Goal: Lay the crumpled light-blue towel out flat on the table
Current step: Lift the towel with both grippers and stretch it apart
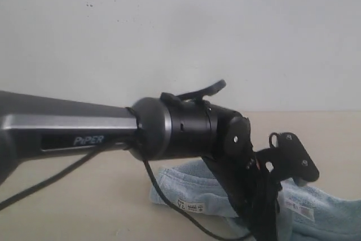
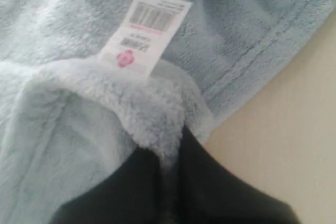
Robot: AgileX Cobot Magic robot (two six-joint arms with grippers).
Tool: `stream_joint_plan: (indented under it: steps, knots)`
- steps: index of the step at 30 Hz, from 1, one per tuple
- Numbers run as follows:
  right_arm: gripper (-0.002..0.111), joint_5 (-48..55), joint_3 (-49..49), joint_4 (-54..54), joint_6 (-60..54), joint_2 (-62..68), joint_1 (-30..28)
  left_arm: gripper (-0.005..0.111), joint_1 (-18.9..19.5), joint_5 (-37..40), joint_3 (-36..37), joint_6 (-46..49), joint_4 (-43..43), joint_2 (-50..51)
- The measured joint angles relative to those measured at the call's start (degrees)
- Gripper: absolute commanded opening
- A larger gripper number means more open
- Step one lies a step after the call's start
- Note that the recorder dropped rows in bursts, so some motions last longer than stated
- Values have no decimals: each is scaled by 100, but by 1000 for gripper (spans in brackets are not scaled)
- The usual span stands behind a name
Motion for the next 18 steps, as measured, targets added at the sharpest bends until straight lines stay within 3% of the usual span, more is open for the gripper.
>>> stream_joint_plan:
  steps: [7,18]
  knots:
    - [3,579,0,-341,-8,-64,0,5,677,335,0,-830,455,-1154]
    - [3,1302,0,-755,-176,-861,0,5,2624,1360,0,-1541,576,-3274]
